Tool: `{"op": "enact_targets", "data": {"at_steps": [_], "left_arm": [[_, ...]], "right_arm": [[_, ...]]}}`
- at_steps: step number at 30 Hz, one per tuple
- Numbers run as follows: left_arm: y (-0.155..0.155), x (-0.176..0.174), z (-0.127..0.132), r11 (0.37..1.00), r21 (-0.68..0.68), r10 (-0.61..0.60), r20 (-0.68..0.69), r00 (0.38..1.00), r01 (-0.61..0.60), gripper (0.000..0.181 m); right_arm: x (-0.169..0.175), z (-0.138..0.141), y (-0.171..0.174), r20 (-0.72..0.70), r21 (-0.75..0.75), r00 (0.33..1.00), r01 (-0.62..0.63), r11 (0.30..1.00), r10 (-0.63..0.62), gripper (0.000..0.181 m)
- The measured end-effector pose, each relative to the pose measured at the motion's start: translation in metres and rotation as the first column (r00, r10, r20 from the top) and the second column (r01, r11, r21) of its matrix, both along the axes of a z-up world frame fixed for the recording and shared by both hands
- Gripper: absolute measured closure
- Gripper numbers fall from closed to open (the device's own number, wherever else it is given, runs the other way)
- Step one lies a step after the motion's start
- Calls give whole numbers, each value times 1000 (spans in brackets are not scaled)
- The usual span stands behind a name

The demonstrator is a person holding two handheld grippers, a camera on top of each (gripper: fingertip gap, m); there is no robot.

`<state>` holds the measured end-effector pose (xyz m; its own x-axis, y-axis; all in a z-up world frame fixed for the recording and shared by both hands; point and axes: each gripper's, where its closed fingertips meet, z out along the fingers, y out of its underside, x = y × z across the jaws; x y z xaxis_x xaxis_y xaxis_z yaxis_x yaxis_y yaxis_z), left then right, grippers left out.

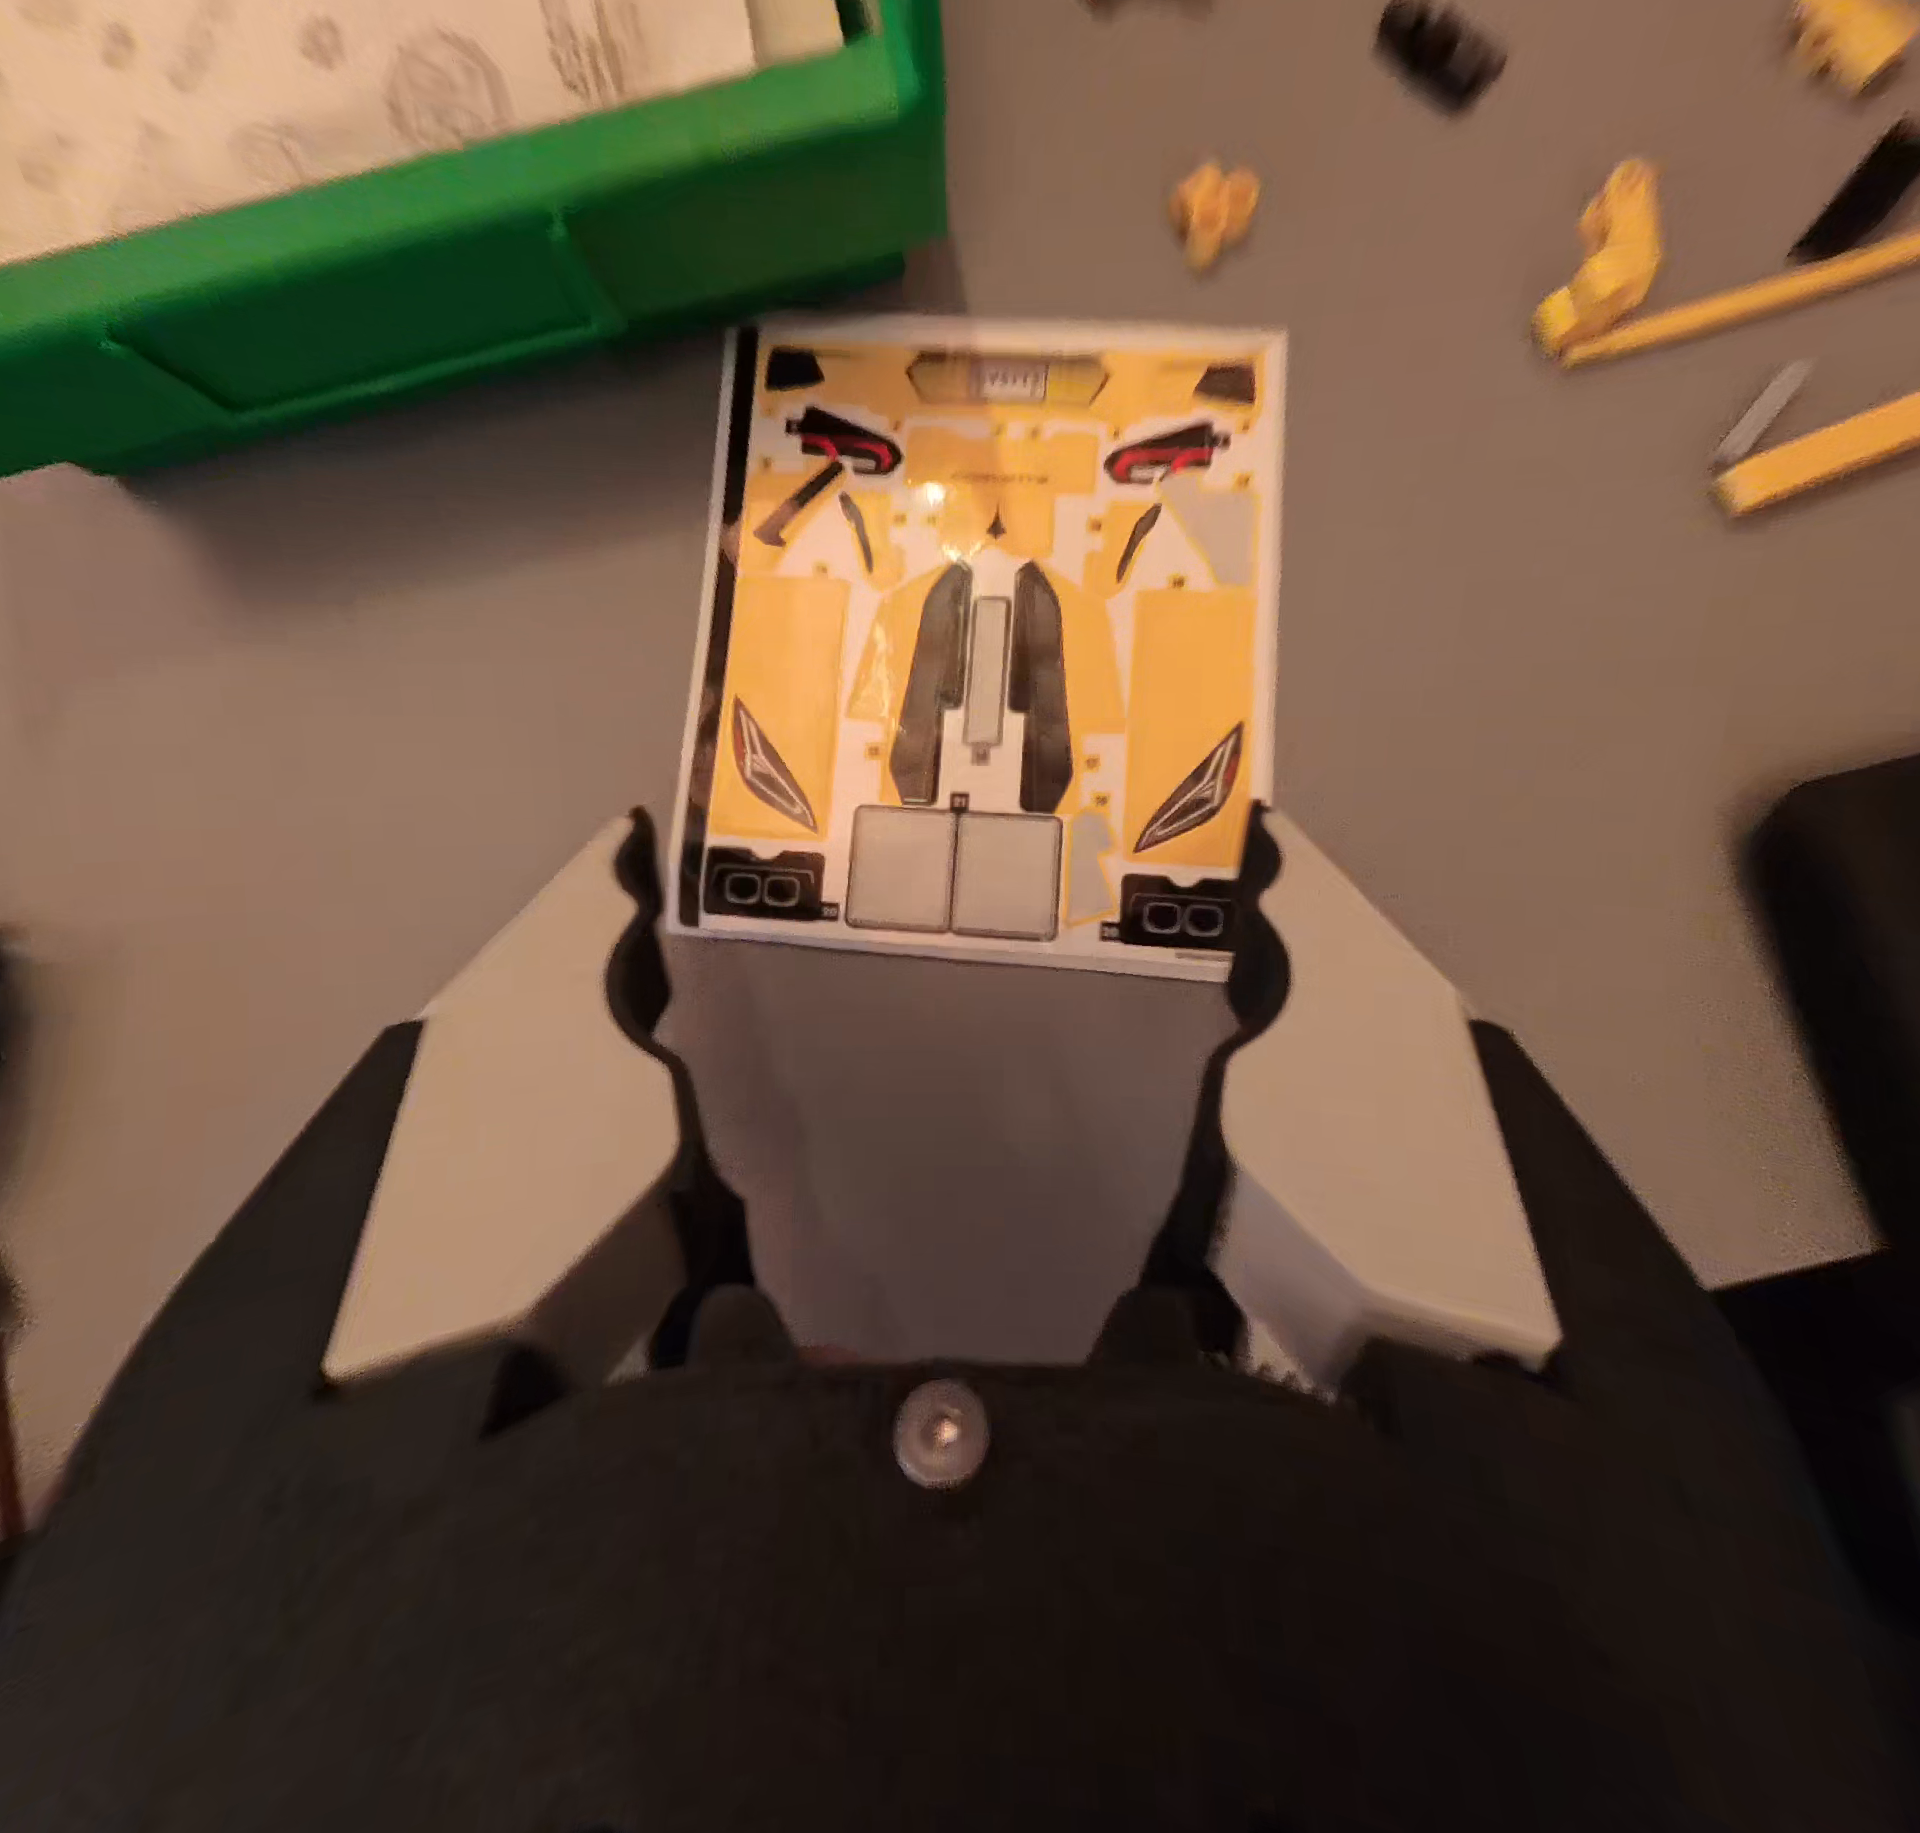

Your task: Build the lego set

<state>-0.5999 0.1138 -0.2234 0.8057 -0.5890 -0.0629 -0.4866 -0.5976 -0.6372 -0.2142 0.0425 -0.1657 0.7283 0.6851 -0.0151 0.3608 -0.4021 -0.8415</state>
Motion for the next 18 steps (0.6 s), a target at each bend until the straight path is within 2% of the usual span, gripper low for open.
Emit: {"op": "enact_targets", "data": {"at_steps": [1, 4, 7, 11, 14, 18], "left_arm": [[2, 0, -5, 1000, -20, -18, -28, 999, 18, 62], [6, 9, -7, 997, -33, -76, -9, 997, 76, 53], [7, 16, -10, 994, -46, -93, 34, 995, 95, 53], [9, 19, -15, 995, -67, -68, 54, 996, 72, 54], [7, 19, -15, 996, -71, -48, 43, 998, 51, 60], [2, 22, -13, 996, -75, -38, 40, 998, 41, 70]], "right_arm": [[6, 1, 3, 26, 18, 999, 24, 1000, -25, 159], [30, 16, 12, 23, 77, 992, 124, 989, -126, 156], [57, 34, 22, -16, 113, 977, 215, 970, -214, 143], [80, 54, 35, -42, 186, 956, 294, 938, -291, 136], [78, 57, 45, -62, 187, 957, 289, 939, -283, 130], [55, 52, 53, -80, 158, 973, 229, 961, -218, 129]]}}
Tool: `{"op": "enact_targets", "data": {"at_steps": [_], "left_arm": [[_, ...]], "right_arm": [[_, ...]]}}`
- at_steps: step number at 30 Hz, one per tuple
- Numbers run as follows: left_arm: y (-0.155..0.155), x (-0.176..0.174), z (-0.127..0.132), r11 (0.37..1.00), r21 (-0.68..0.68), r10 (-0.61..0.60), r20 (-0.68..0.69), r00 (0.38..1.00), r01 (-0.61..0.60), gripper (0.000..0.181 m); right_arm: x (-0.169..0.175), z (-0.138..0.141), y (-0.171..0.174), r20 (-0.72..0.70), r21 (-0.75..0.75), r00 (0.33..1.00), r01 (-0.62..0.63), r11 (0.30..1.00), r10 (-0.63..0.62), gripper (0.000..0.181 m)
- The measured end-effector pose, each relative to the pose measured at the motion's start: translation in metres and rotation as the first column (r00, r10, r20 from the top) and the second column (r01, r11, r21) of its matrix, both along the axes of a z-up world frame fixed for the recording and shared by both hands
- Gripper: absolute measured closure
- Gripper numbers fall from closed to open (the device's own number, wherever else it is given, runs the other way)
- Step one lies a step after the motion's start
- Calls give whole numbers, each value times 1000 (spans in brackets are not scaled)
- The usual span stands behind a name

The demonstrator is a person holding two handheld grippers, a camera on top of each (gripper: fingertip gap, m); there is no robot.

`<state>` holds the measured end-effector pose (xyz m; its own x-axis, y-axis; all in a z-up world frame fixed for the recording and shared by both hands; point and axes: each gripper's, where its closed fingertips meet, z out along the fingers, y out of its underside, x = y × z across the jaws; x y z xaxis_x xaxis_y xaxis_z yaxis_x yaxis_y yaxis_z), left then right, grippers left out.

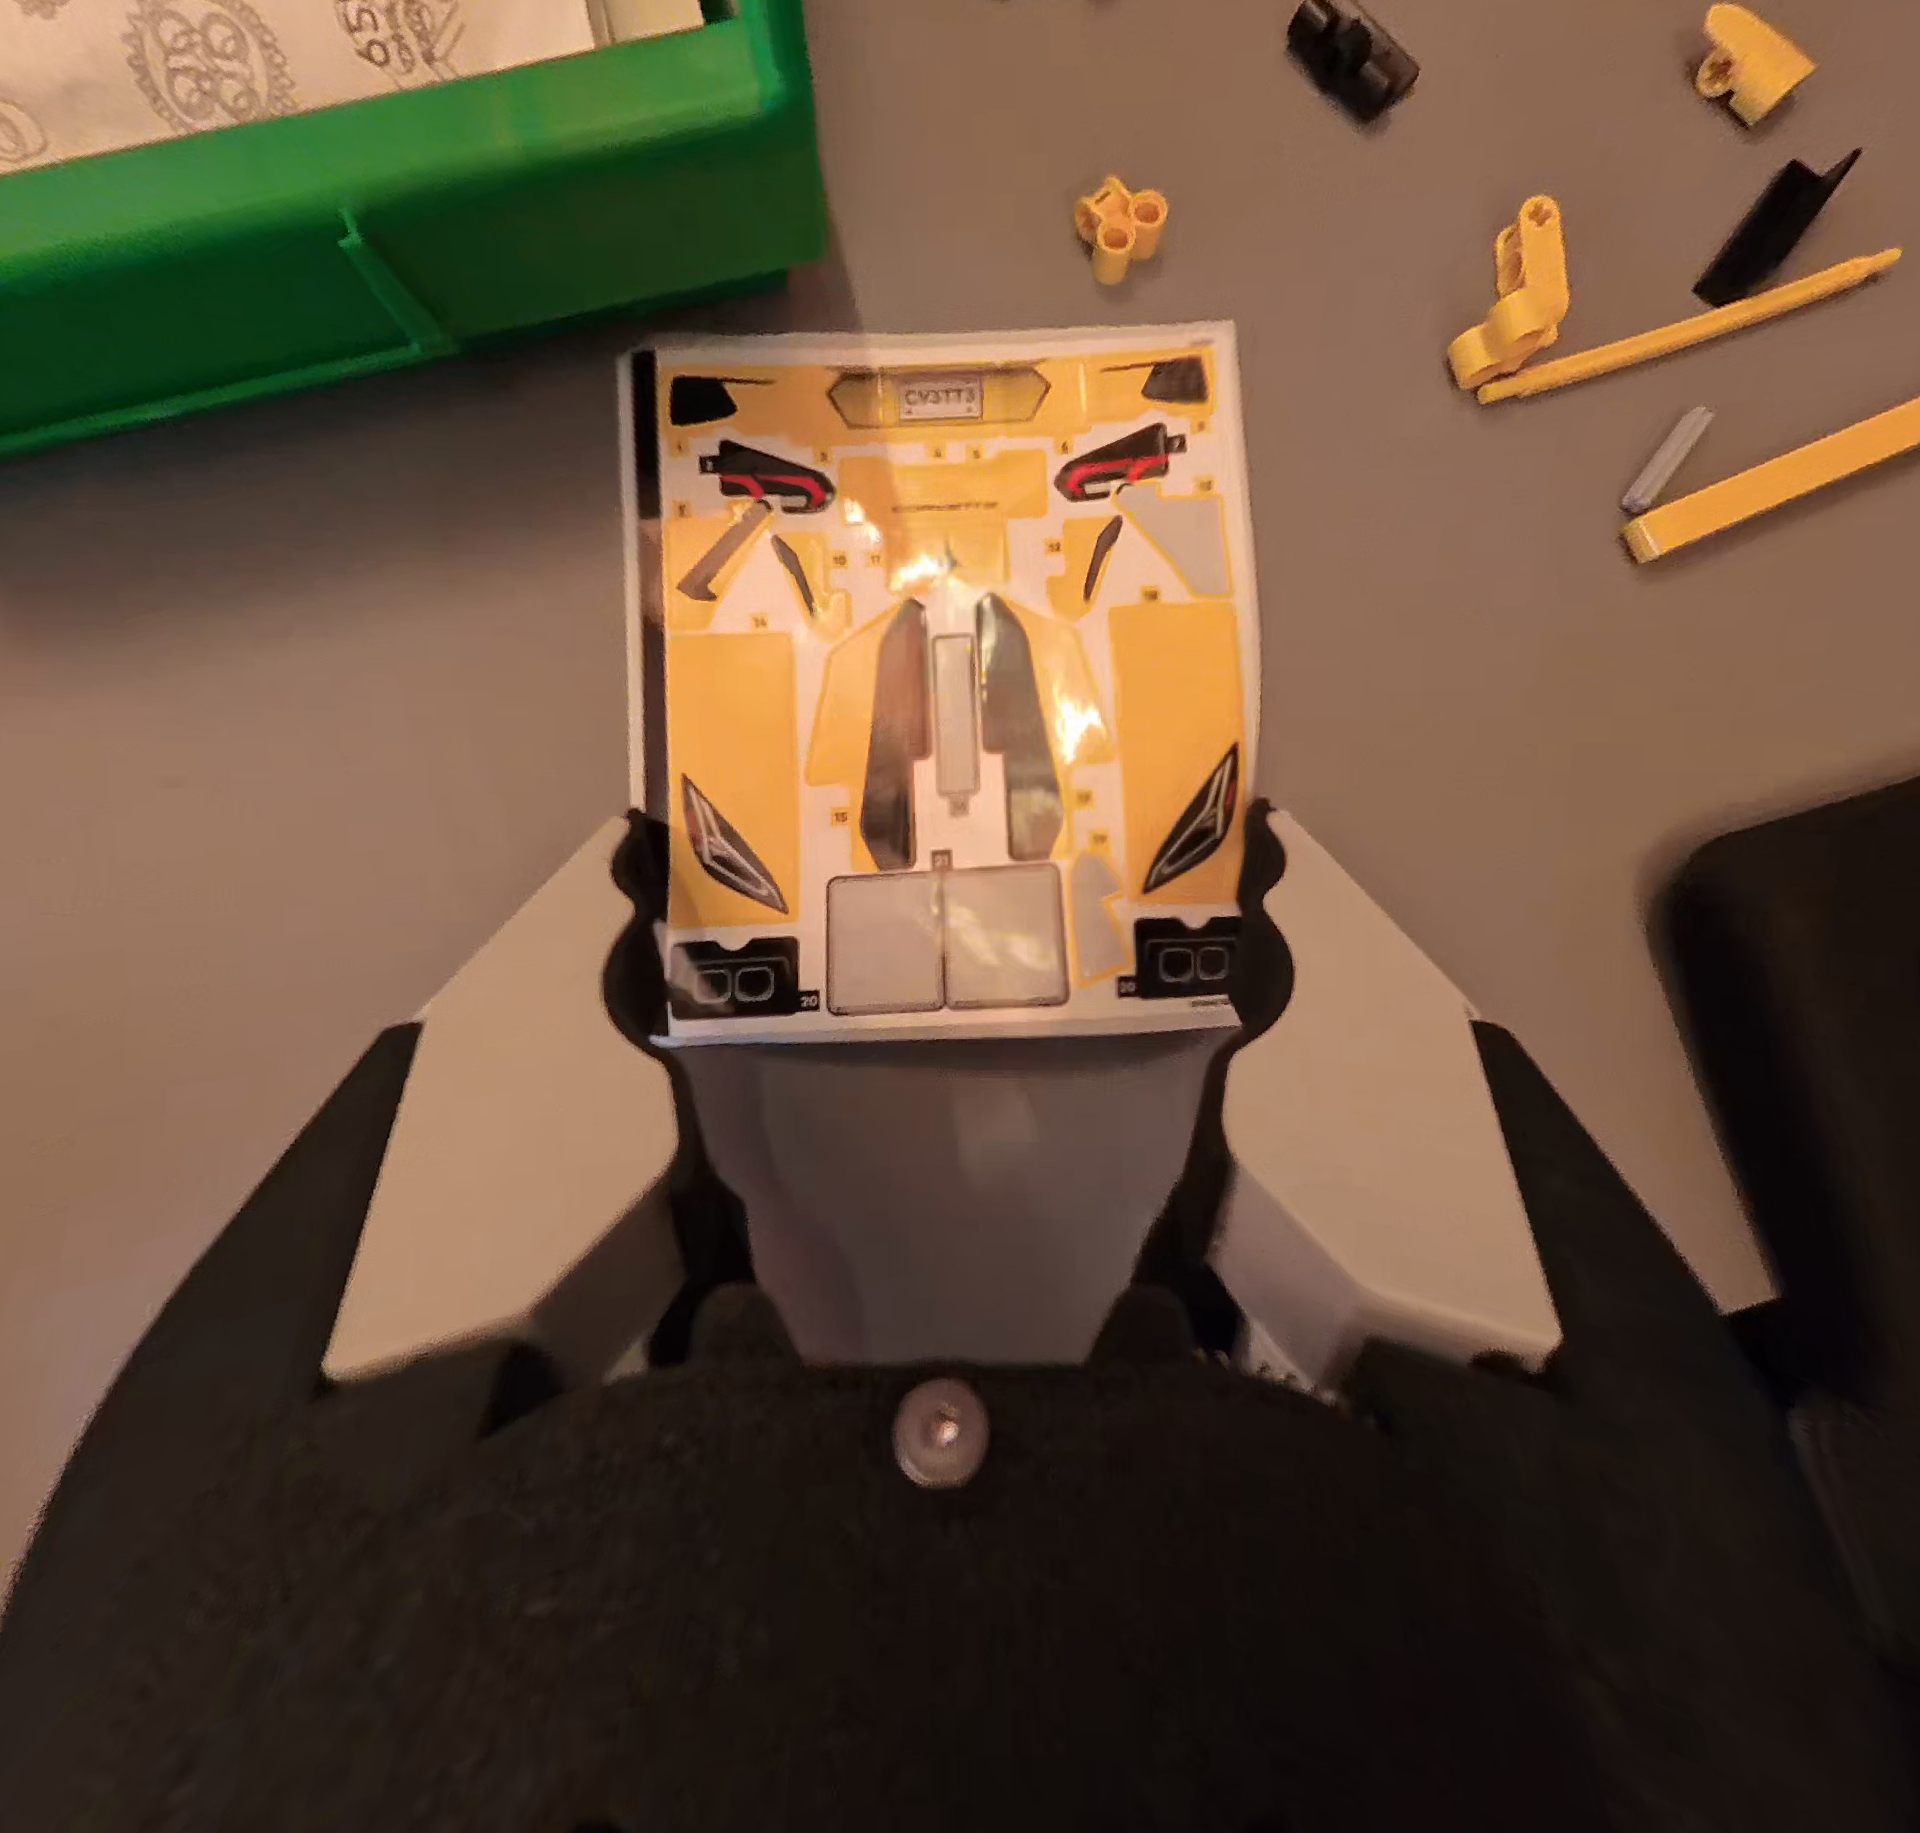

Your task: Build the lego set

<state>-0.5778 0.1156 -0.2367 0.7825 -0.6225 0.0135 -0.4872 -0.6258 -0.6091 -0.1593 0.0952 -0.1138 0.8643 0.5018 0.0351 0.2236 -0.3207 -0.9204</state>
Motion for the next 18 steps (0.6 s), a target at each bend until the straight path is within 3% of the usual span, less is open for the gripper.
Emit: {"op": "enact_targets", "data": {"at_steps": [8, 16, 18], "left_arm": [[-15, 9, 5, 1000, 10, -12, -17, 1000, 12, 104], [-20, 25, 32, 987, 157, -35, 19, 999, 32, 140], [-19, 15, 38, 980, 200, -6, -19, 1000, 10, 139]], "right_arm": [[-79, -10, -3, -92, -65, 976, -204, 977, 198, 135], [-182, -30, -32, -247, -179, 864, -486, 855, 439, 133], [-193, -35, -34, -234, -196, 855, -508, 838, 463, 133]]}}
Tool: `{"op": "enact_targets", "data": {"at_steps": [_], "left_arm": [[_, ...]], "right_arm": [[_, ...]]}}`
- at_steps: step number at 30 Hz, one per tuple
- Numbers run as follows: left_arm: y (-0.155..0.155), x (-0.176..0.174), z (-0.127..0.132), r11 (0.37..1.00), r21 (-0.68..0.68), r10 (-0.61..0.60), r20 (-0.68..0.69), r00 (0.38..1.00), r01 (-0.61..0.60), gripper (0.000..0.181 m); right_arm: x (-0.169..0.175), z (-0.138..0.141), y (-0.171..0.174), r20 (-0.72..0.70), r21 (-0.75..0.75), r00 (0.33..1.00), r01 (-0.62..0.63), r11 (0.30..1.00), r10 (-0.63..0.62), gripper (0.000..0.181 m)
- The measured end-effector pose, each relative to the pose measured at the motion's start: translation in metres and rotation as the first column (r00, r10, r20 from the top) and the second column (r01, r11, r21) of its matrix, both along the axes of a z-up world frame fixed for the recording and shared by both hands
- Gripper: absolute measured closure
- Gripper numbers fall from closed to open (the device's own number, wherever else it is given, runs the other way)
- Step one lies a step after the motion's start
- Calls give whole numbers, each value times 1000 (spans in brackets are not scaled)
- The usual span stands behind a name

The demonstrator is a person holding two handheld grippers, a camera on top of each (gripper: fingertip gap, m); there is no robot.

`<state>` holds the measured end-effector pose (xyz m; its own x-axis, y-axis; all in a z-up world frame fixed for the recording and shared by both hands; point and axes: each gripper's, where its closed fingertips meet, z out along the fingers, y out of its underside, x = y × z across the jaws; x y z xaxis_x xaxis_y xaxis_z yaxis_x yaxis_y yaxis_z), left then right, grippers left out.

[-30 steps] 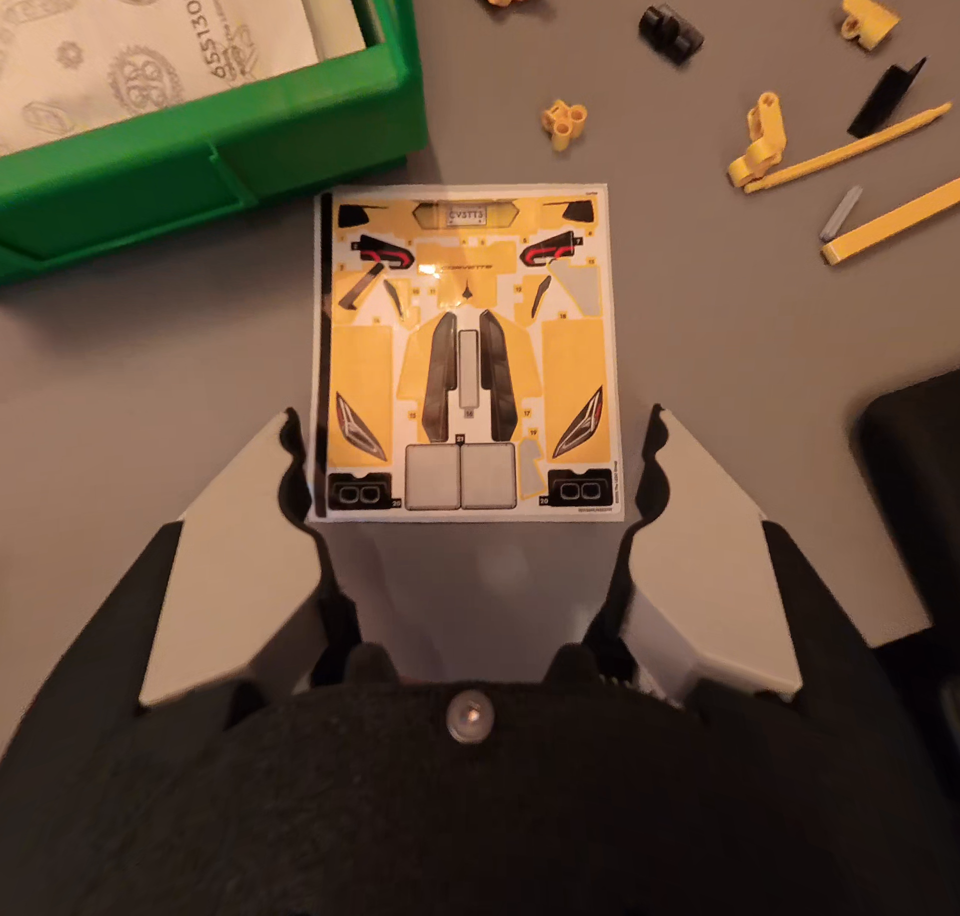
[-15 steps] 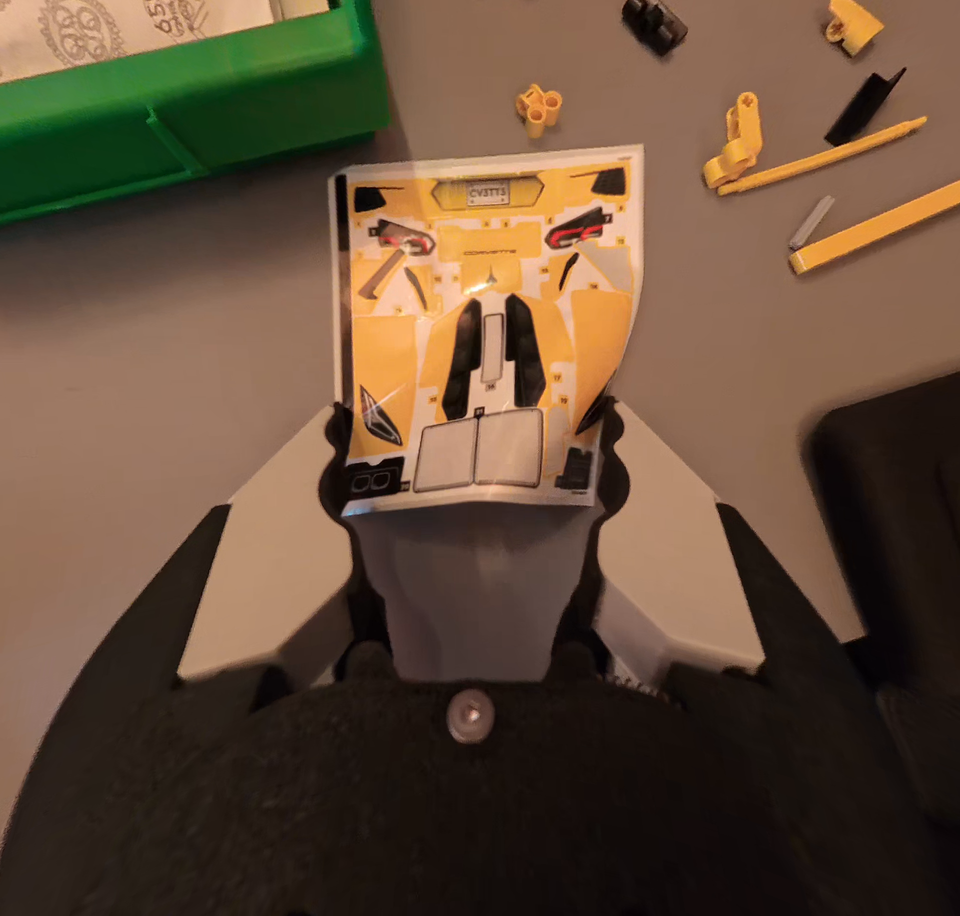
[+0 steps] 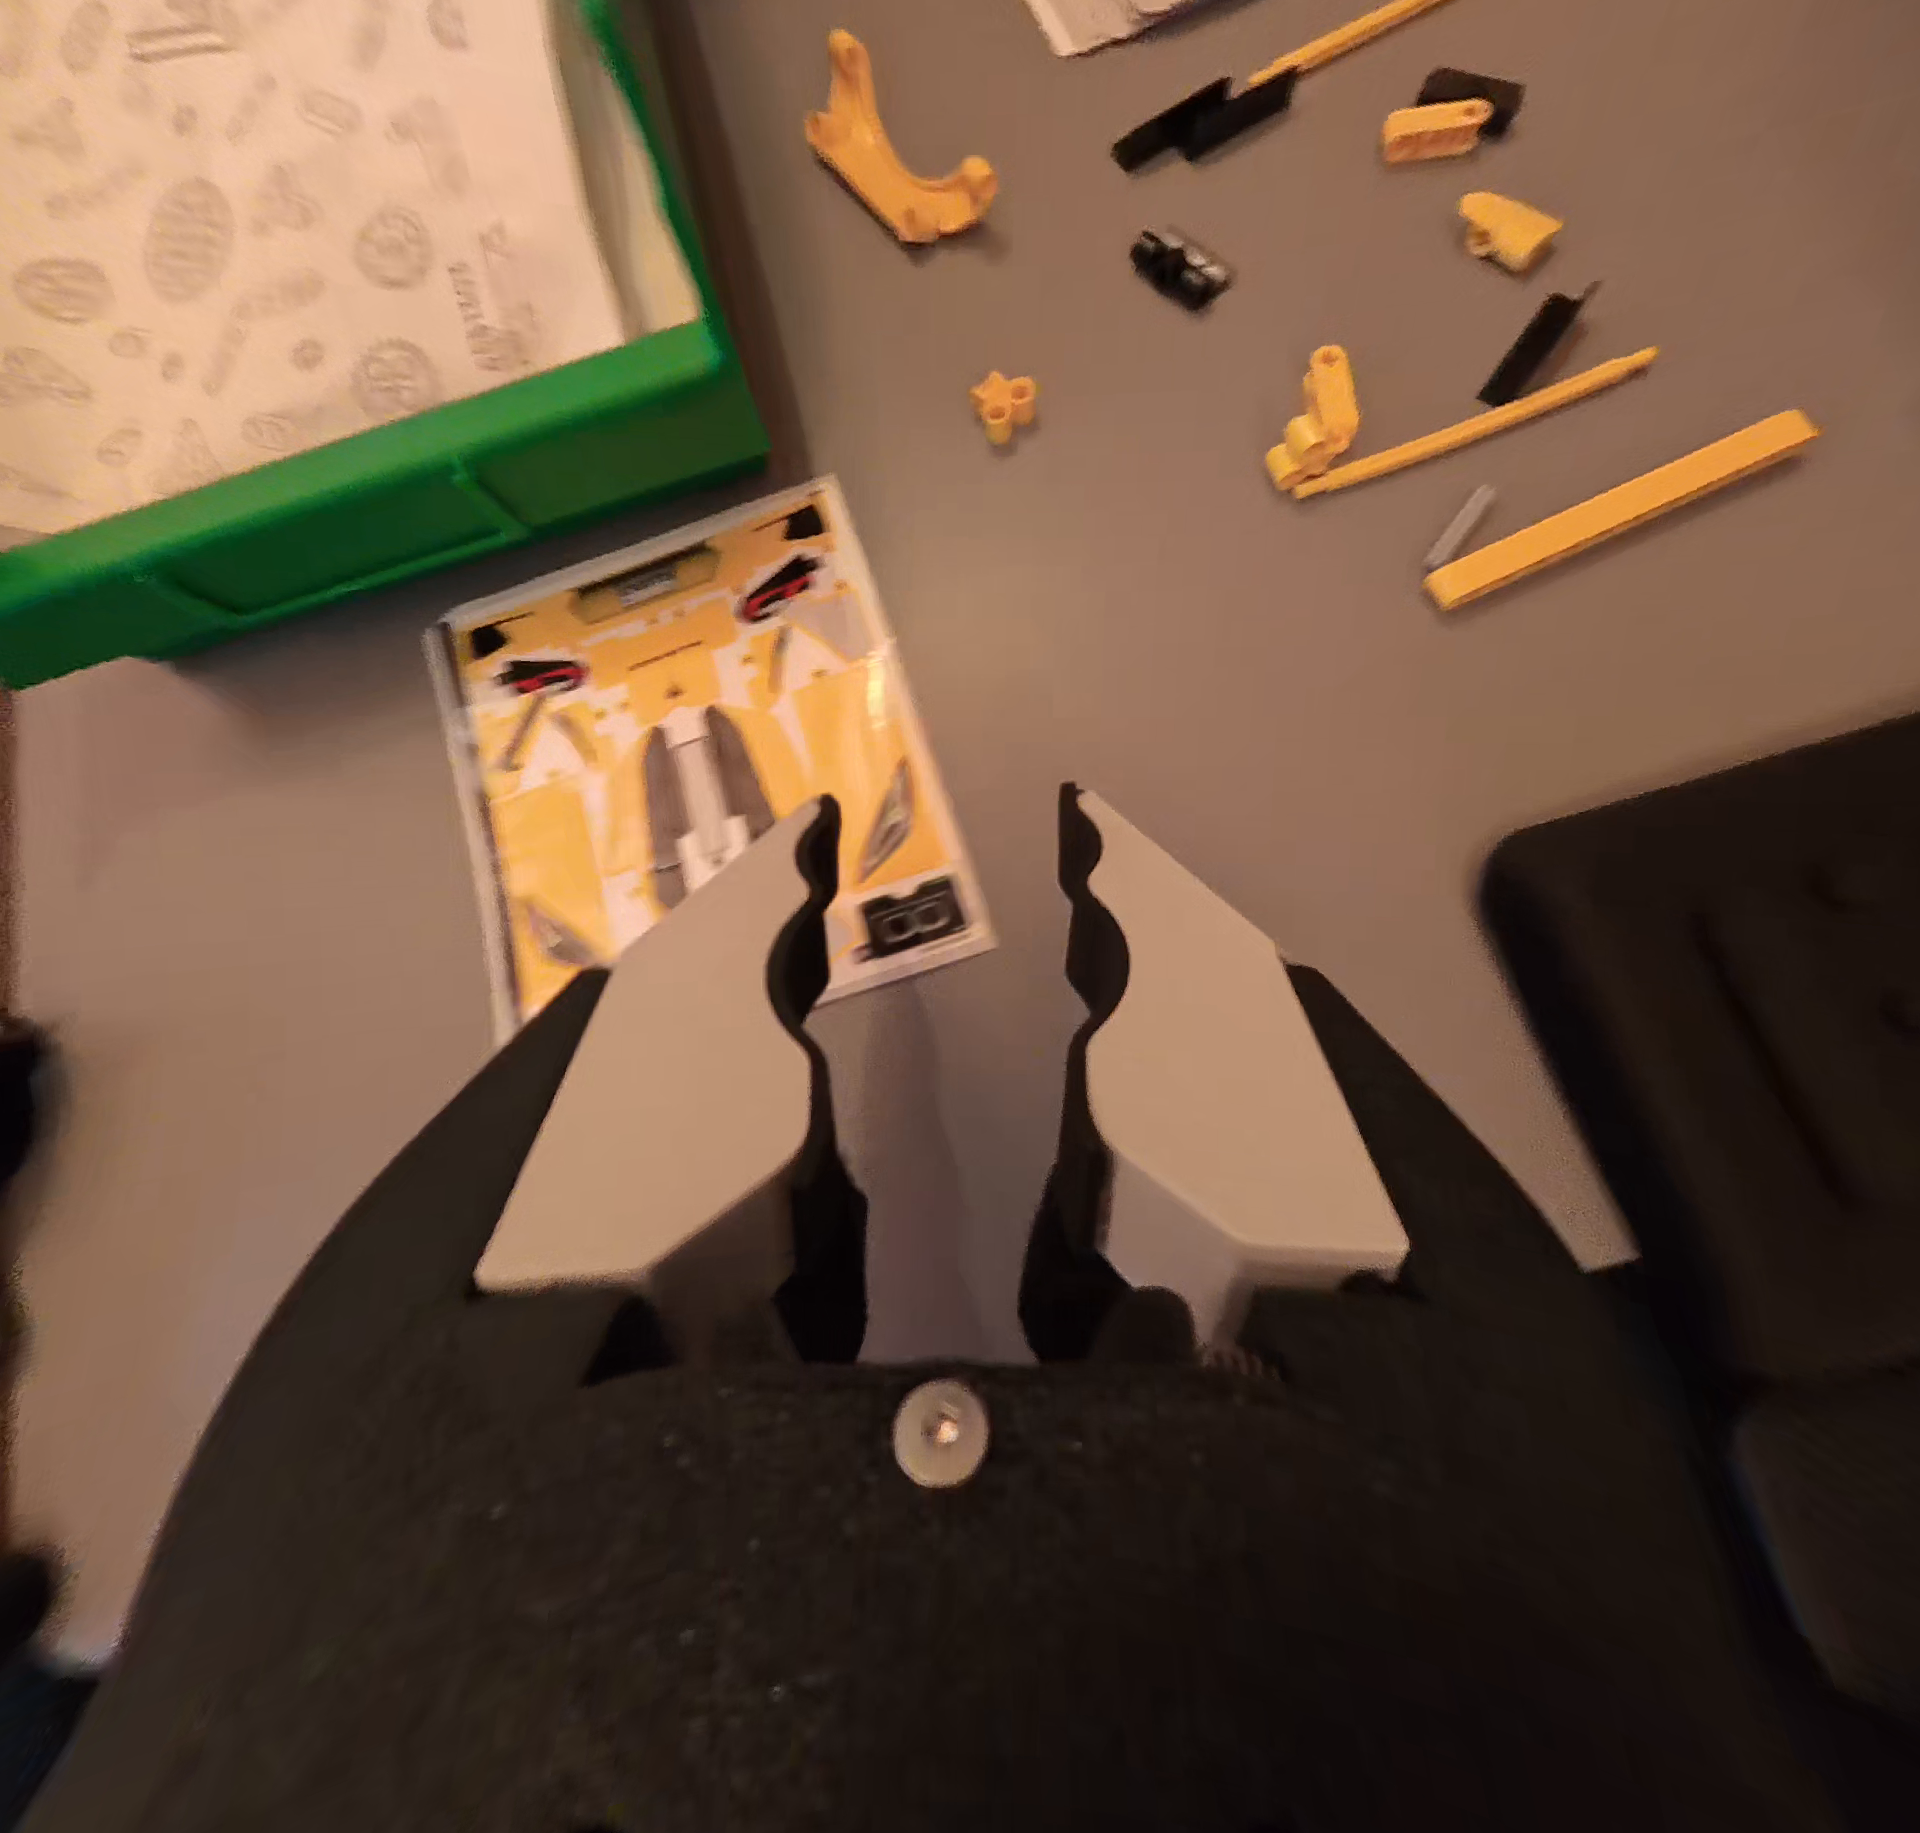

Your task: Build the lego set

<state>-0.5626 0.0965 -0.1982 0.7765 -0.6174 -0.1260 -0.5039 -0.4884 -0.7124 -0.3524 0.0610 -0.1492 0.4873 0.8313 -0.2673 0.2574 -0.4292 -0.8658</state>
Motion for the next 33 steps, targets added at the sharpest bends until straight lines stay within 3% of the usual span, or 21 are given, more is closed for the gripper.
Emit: {"op": "enact_targets", "data": {"at_steps": [2, 4, 7, 14, 16, 17, 22, 25, 30, 33], "left_arm": [[7, -25, 9, 994, 65, 93, -27, 995, -91, 138], [18, -53, 13, 972, 99, 213, 21, 977, -214, 118], [25, -62, -13, 961, -74, 273, 88, 958, -267, 86], [47, -81, -31, 878, -199, 463, 128, 877, -435, 79], [46, -81, -35, 876, -183, 461, 56, 885, -445, 82], [45, -78, -35, 882, -177, 451, 40, 892, -438, 93], [34, -69, -34, 877, -173, 461, 32, 887, -449, 108], [23, -63, -31, 886, -188, 436, 30, 900, -423, 165], [11, -60, -29, 891, -185, 429, 46, 902, -415, 166], [7, -58, -23, 889, -191, 436, 81, 896, -415, 138]], "right_arm": [[-3, 0, -1, 4, 0, 1000, -7, 1000, 7, 133], [-1, 0, -3, -7, -8, 1000, -6, 1000, 6, 134], [5, -5, -4, -6, -27, 1000, 0, 1000, -1, 135], [20, -2, -3, 12, 9, 999, 40, 999, -40, 137], [24, -1, -3, 16, 13, 999, 42, 999, -43, 137], [26, -1, -3, 18, 14, 999, 43, 999, -43, 137], [31, 0, -5, 15, 12, 999, 35, 999, -35, 138], [30, 0, -7, 9, 6, 1000, 20, 1000, -20, 139], [27, -1, -10, 11, 6, 1000, 3, 1000, -3, 140], [26, -1, -12, 22, 9, 1000, -5, 1000, 5, 140]]}}
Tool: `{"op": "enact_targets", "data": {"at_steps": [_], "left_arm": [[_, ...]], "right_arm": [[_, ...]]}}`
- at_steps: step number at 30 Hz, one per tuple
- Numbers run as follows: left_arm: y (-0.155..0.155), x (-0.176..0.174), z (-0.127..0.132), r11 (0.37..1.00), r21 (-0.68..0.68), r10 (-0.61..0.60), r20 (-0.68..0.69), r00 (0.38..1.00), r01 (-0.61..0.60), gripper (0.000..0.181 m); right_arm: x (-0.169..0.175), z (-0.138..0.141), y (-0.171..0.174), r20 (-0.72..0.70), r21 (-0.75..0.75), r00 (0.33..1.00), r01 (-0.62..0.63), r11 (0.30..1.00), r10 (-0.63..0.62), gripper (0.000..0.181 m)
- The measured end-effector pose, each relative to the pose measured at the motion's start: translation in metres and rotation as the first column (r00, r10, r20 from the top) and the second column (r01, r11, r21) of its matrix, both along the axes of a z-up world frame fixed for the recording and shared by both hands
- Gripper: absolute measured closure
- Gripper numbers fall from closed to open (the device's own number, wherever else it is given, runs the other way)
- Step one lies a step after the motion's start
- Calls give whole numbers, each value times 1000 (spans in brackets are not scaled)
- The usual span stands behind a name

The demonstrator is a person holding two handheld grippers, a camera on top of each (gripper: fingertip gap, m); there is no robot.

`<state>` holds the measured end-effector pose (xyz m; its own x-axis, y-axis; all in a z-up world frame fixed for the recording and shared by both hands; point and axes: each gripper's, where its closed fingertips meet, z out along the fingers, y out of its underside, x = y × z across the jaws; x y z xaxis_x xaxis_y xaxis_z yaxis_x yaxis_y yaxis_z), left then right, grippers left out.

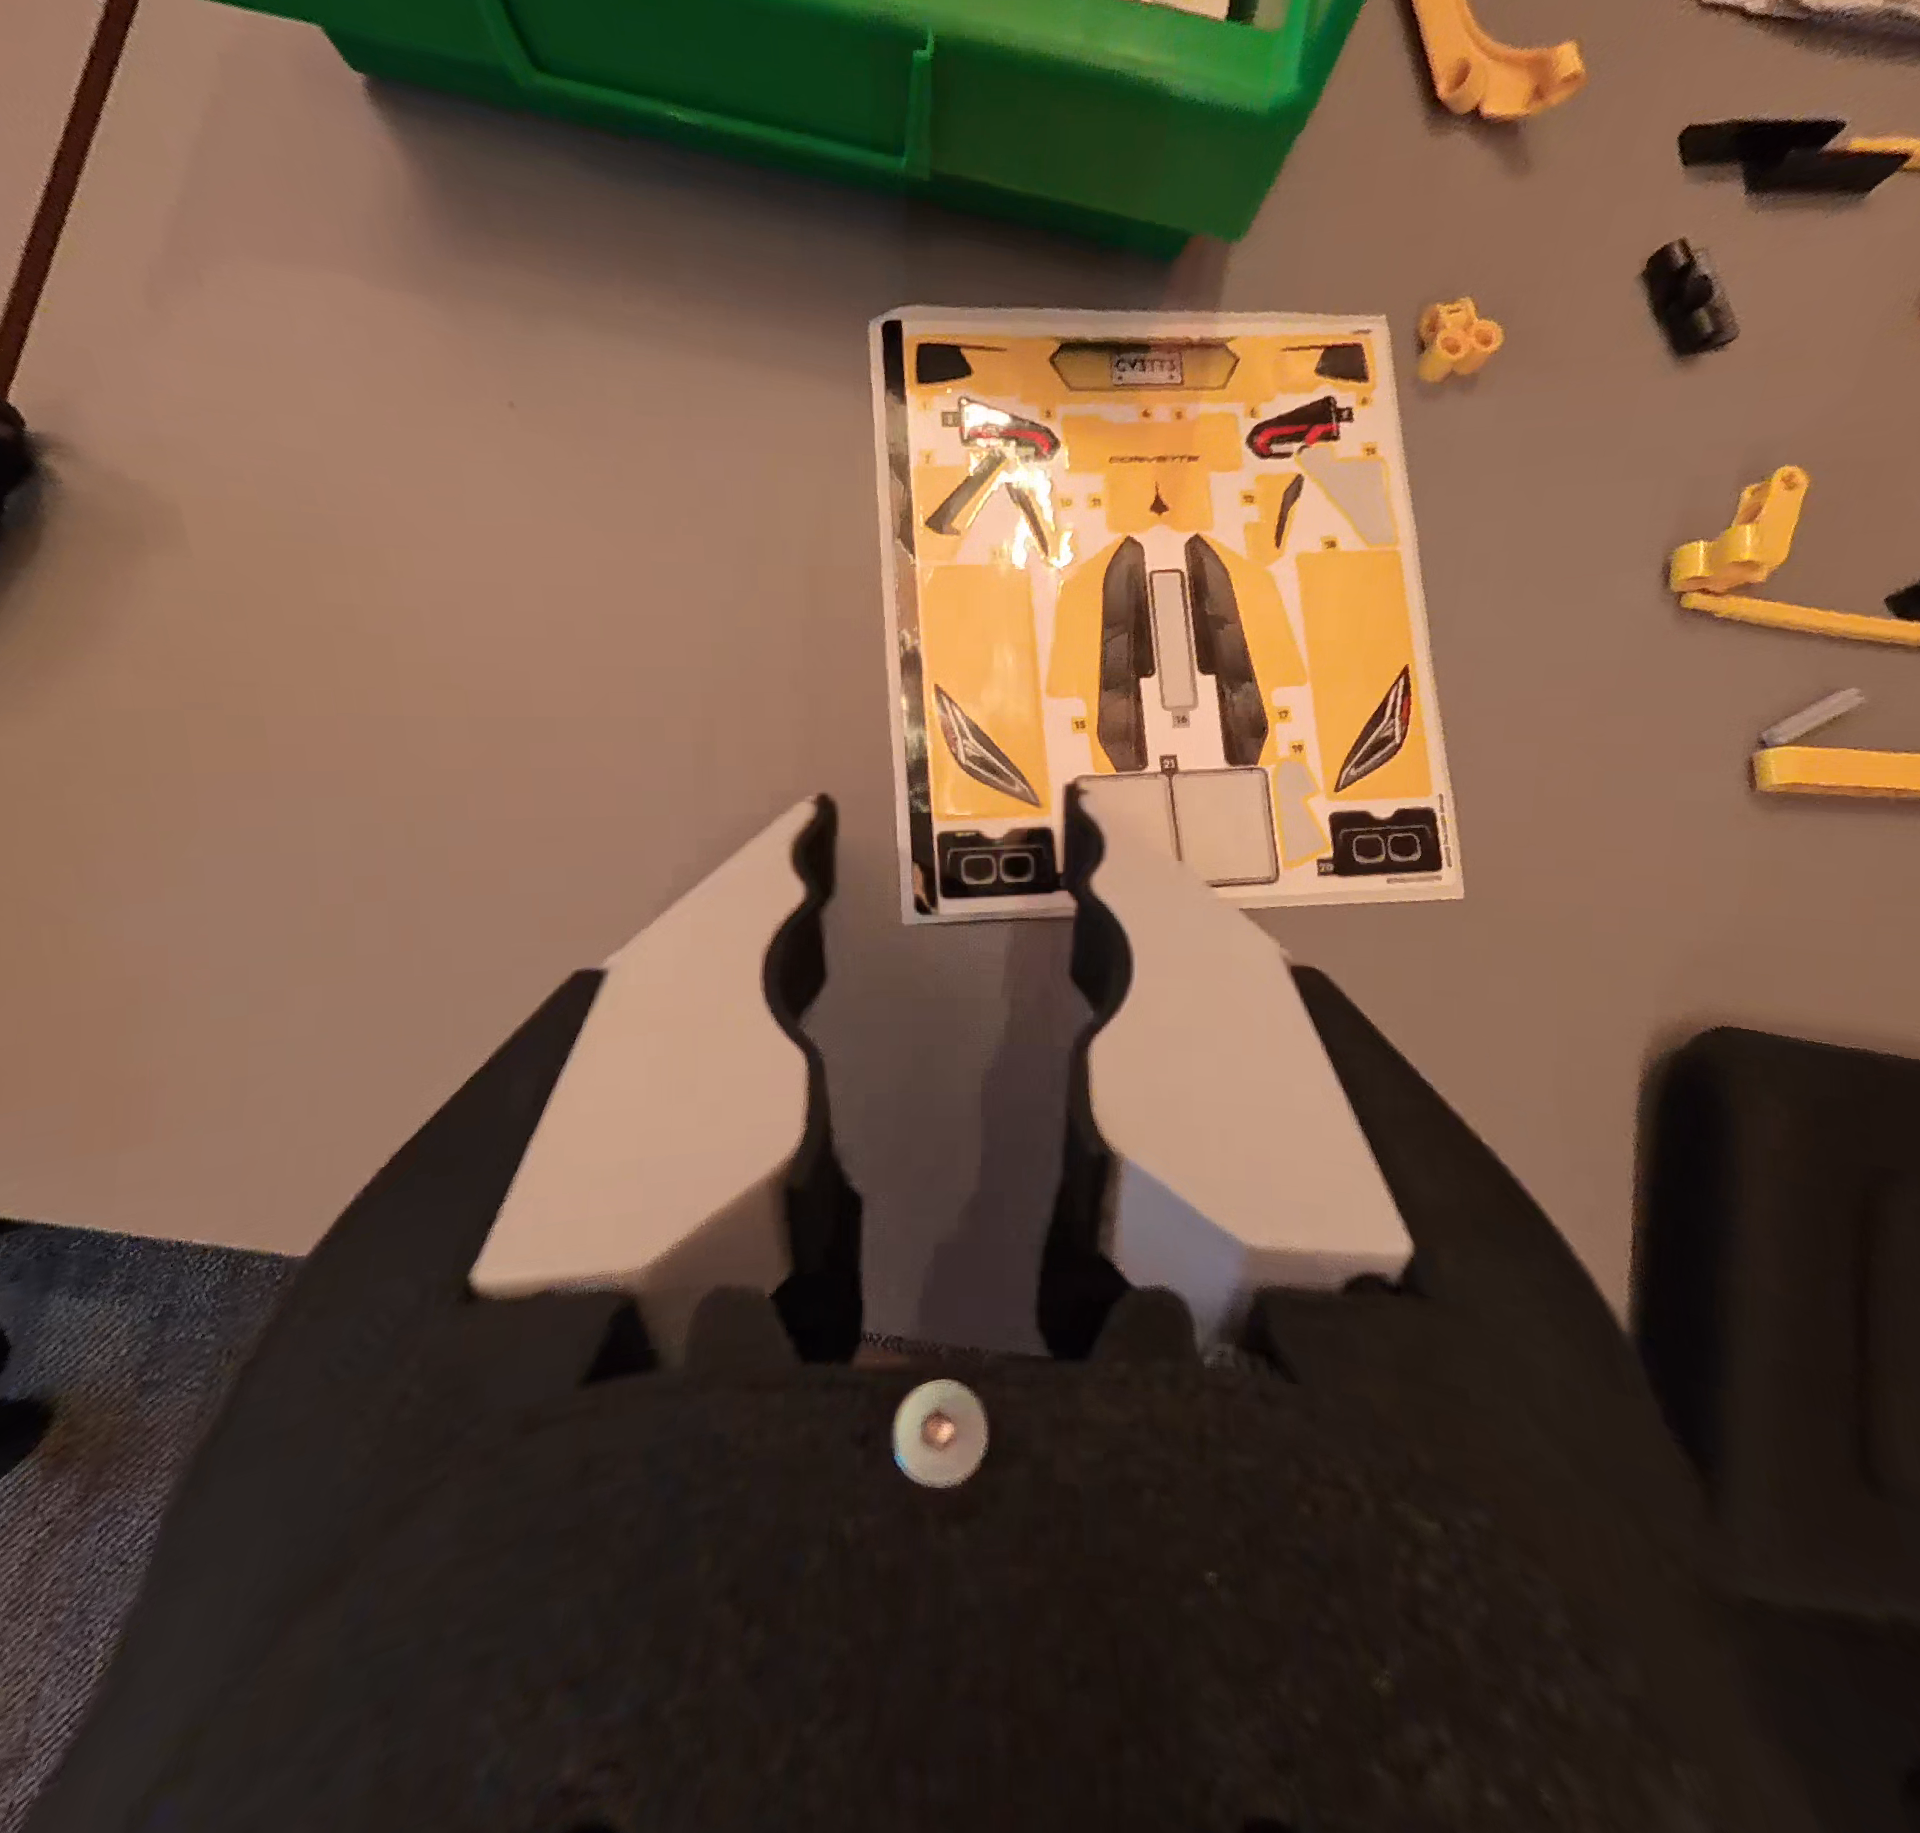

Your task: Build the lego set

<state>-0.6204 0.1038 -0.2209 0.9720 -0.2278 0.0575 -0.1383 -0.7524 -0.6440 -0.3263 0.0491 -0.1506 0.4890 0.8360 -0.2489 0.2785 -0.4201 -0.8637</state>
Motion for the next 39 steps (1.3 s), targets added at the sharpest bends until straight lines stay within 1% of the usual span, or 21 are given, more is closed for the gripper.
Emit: {"op": "enact_targets", "data": {"at_steps": [1, 2, 4, 5, 6, 8, 10, 12, 14, 19, 20, 23, 26, 28, 31, 32, 33, 34, 35, 37, 39], "left_arm": [[0, 1, 0, 1000, 0, -6, -1, 1000, 6, 131], [3, 4, 0, 1000, 12, -21, -6, 1000, 21, 120], [10, 20, 3, 994, 50, -95, 11, 995, 94, 92], [15, 32, 4, 987, 64, -149, 23, 989, 147, 84], [21, 40, 5, 978, 79, -195, 6, 981, 194, 79], [39, 43, 1, 966, 103, -234, -62, 970, 239, 66], [54, 50, -1, 958, 93, -267, -47, 962, 271, 64], [63, 56, -6, 958, 44, -282, -41, 958, 284, 64], [65, 61, -15, 957, -23, -288, -39, 957, 288, 61], [62, 67, -17, 965, -45, -260, -57, 964, 257, 62], [59, 69, -17, 964, -42, -264, -57, 963, 262, 65], [50, 75, -13, 962, -34, -272, -54, 961, 270, 93], [43, 75, -11, 965, -40, -261, -58, 963, 259, 109], [39, 77, -7, 963, -22, -271, -49, 961, 270, 125], [34, 86, 11, 955, 50, -292, -4, 956, 292, 127], [32, 91, 18, 948, 84, -310, 13, 951, 308, 134], [29, 94, 24, 938, 106, -333, 23, 942, 329, 150], [27, 97, 27, 931, 116, -351, 21, 936, 347, 155], [25, 99, 29, 924, 127, -365, 19, 931, 360, 156], [21, 108, 35, 908, 161, -398, 50, 916, 386, 156], [14, 122, 47, 882, 210, -450, 106, 887, 423, 156]], "right_arm": [[0, 0, -1, 4, 4, 1000, -2, 1000, 2, 140], [0, -1, -1, 7, 6, 1000, -4, 1000, 4, 140], [-1, -2, -2, 13, 4, 1000, -12, 1000, 12, 140], [-2, -3, -2, 15, 3, 1000, -15, 1000, 15, 140], [-2, -3, -3, 16, 2, 1000, -19, 1000, 19, 140], [-3, -2, -4, 22, 5, 999, -25, 1000, 25, 140], [-2, -1, -5, 30, 17, 999, -24, 1000, 24, 140], [0, -3, -6, 39, 17, 999, -23, 1000, 22, 140], [3, -5, -6, 41, 14, 999, -17, 1000, 16, 140], [7, -8, -8, 36, 5, 999, -9, 1000, 9, 141], [7, -8, -8, 35, 3, 999, -11, 1000, 11, 141], [5, -8, -8, 40, 5, 999, -24, 1000, 24, 141], [2, -7, -7, 41, 8, 998, -37, 999, 37, 141], [-1, -7, -8, 41, 8, 998, -46, 999, 46, 141], [-7, -7, -9, 34, 1, 998, -62, 998, 62, 142], [-11, -6, -8, 15, -7, 997, -70, 998, 70, 143], [-17, -4, -6, -15, -27, 997, -80, 996, 79, 143], [-24, -1, -3, -45, -61, 995, -93, 994, 90, 143], [-31, 3, 1, -75, -89, 991, -116, 989, 109, 143], [-47, 16, 17, -145, -81, 982, -138, 987, 125, 141], [-62, 19, 33, -150, -70, 975, -173, 982, 161, 134]]}}
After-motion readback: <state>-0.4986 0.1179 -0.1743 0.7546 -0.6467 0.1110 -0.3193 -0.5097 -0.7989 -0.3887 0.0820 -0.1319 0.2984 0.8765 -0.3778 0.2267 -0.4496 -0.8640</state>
